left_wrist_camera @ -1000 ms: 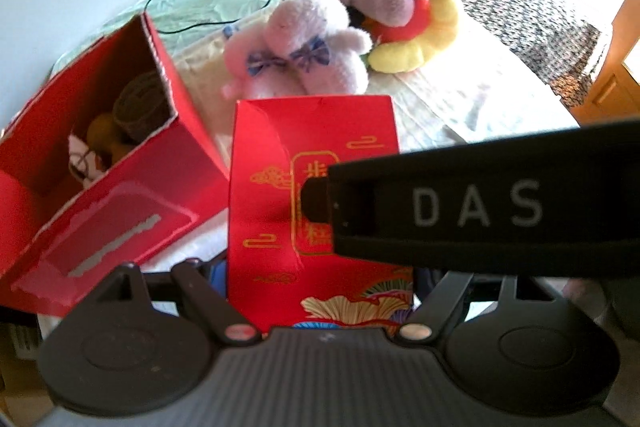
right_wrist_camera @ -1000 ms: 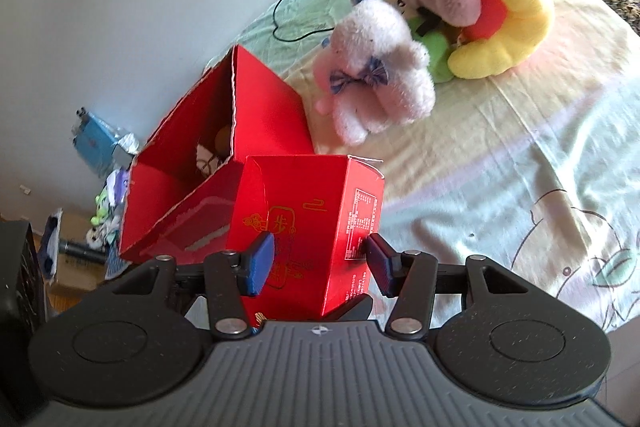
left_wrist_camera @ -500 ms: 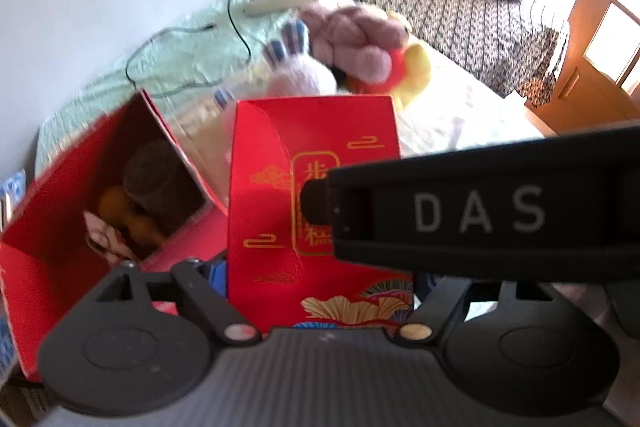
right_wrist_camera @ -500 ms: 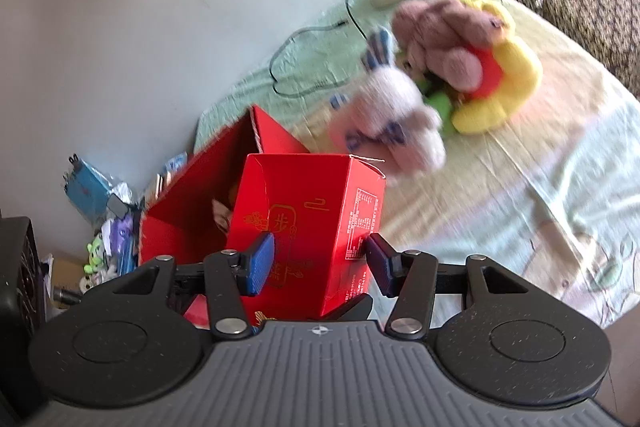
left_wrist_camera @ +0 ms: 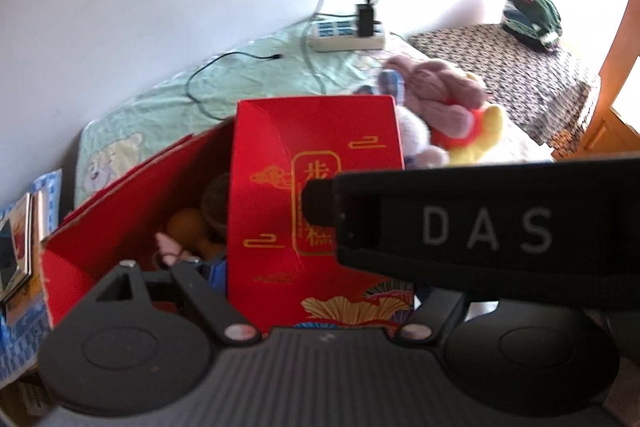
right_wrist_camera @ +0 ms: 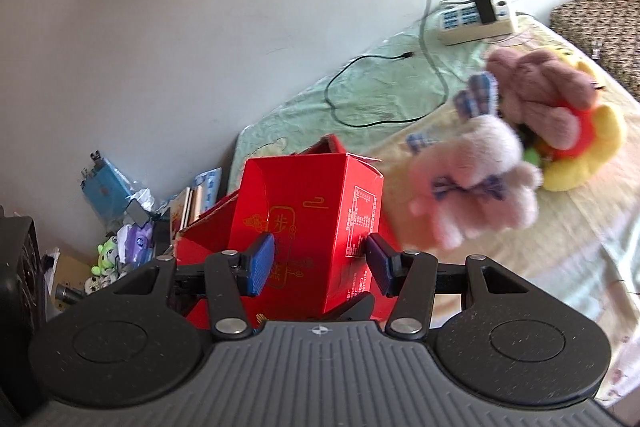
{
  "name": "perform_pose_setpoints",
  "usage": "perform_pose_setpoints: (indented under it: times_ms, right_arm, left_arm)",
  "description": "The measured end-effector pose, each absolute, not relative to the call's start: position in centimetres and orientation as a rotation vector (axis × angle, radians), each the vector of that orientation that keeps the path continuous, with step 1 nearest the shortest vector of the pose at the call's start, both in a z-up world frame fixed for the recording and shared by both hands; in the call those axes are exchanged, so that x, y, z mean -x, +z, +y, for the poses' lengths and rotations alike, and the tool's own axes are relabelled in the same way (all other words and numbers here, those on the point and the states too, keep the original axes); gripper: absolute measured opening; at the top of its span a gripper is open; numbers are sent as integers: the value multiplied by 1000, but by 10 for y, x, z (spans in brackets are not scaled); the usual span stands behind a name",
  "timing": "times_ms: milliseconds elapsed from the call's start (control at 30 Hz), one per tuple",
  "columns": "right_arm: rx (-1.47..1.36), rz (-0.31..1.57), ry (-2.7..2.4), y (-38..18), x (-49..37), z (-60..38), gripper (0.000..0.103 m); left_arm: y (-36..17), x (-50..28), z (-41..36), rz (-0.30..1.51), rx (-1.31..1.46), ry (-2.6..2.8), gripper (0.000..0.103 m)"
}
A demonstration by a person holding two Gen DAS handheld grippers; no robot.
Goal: Organize objects
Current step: 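Carry the held red gift box up and over the red box opening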
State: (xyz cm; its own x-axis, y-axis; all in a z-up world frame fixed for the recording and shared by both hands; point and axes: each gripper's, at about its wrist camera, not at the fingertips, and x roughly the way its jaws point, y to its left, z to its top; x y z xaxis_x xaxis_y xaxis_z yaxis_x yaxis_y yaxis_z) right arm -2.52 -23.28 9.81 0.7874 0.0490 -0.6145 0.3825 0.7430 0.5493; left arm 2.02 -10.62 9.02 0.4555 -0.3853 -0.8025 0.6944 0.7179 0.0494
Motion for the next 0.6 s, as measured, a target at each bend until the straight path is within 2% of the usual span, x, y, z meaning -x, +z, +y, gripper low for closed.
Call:
perform_pose_setpoints:
  times_ms: [600]
  right_arm:
    - [-643, 650, -1, 75, -77, -180, 52]
  left_arm:
    - [71, -98, -29, 864, -302, -486, 79]
